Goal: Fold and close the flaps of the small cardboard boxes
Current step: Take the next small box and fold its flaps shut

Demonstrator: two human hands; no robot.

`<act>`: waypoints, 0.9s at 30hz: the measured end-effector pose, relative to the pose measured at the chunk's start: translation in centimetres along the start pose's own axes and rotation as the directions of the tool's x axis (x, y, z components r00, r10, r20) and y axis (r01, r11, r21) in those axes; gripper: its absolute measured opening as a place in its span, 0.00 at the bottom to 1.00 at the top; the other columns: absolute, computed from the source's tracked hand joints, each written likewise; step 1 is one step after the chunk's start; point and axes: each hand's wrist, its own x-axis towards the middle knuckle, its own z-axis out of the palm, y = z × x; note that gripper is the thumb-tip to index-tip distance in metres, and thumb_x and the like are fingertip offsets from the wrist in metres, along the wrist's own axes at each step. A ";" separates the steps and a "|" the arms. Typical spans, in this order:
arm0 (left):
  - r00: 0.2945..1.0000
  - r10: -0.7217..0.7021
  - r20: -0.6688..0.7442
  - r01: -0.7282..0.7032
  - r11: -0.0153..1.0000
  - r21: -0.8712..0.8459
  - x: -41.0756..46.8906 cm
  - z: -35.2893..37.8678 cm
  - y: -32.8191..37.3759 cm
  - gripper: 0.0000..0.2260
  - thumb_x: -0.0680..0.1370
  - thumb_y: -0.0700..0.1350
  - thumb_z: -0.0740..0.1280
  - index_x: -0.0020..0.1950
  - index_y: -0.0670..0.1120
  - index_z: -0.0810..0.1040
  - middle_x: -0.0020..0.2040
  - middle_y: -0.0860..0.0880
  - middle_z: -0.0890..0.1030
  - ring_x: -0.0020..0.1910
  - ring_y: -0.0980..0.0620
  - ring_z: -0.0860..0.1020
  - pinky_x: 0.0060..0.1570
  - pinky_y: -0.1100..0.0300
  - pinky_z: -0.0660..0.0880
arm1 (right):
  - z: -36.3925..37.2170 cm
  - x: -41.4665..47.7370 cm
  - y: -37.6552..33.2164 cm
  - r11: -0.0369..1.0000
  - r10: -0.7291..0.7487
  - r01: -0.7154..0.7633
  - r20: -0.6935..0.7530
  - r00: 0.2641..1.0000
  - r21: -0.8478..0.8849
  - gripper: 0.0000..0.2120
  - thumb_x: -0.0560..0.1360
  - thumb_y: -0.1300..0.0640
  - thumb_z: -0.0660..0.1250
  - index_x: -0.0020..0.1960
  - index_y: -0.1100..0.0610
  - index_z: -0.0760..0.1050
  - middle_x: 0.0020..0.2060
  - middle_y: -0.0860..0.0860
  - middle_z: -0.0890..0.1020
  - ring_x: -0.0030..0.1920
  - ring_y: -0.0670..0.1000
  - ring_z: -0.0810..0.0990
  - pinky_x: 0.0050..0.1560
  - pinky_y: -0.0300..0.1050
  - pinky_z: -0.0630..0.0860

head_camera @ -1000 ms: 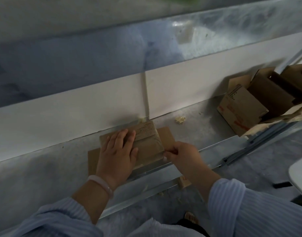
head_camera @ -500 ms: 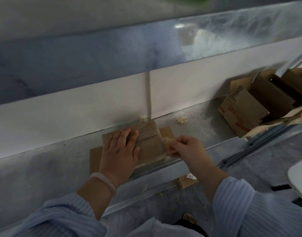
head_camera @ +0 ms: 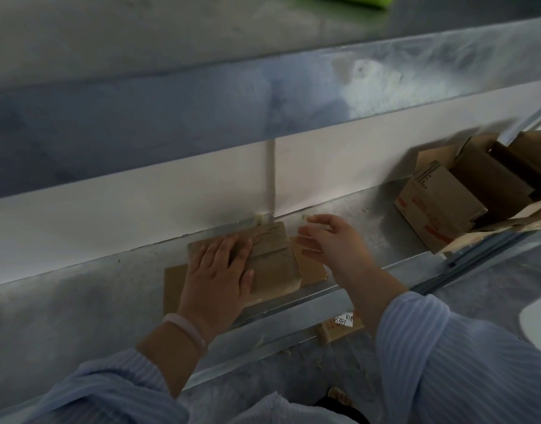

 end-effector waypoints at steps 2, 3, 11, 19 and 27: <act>1.000 0.001 -0.005 -0.001 1.000 -0.006 0.0 0.1 0.0 0.23 0.78 0.55 0.53 0.70 0.47 0.72 0.67 0.44 0.73 0.64 0.43 0.72 0.65 0.44 0.68 | -0.3 0.1 0.5 0.997 -0.012 0.007 -0.063 0.998 -0.078 0.06 0.73 0.59 0.72 0.46 0.54 0.76 0.43 0.58 0.85 0.42 0.57 0.85 0.47 0.54 0.82; 1.000 0.003 -0.009 -0.003 1.000 -0.011 -0.1 0.1 -0.1 0.23 0.78 0.55 0.53 0.70 0.48 0.72 0.67 0.44 0.73 0.64 0.43 0.72 0.65 0.44 0.68 | -0.4 0.2 0.8 0.986 -0.038 0.021 -0.100 0.994 -0.167 0.08 0.70 0.57 0.74 0.44 0.53 0.75 0.41 0.58 0.85 0.40 0.57 0.84 0.47 0.56 0.82; 0.999 0.047 -0.011 -0.047 0.998 -0.028 -0.2 0.4 -0.7 0.23 0.79 0.56 0.54 0.71 0.48 0.70 0.68 0.46 0.72 0.66 0.44 0.70 0.65 0.44 0.68 | -0.5 0.0 2.3 0.883 -0.047 0.016 -0.054 0.997 -0.470 0.21 0.67 0.52 0.76 0.54 0.44 0.70 0.40 0.53 0.84 0.41 0.53 0.84 0.47 0.52 0.82; 0.998 0.055 -0.033 -0.057 0.997 -0.044 -0.2 0.4 -0.8 0.23 0.79 0.55 0.54 0.71 0.48 0.71 0.68 0.46 0.72 0.66 0.44 0.71 0.65 0.44 0.68 | -0.4 -1.6 3.8 0.866 -0.094 0.154 0.147 0.985 -0.476 0.10 0.76 0.57 0.68 0.50 0.43 0.82 0.46 0.46 0.85 0.49 0.49 0.83 0.56 0.49 0.79; 0.991 0.134 -0.015 -0.135 0.988 -0.072 -0.6 0.3 -2.1 0.23 0.79 0.57 0.55 0.72 0.51 0.69 0.69 0.49 0.71 0.68 0.47 0.69 0.66 0.45 0.67 | -1.3 -1.3 2.8 0.951 0.097 -0.033 0.196 0.976 -0.309 0.07 0.70 0.64 0.74 0.49 0.60 0.83 0.43 0.57 0.86 0.45 0.53 0.85 0.48 0.44 0.82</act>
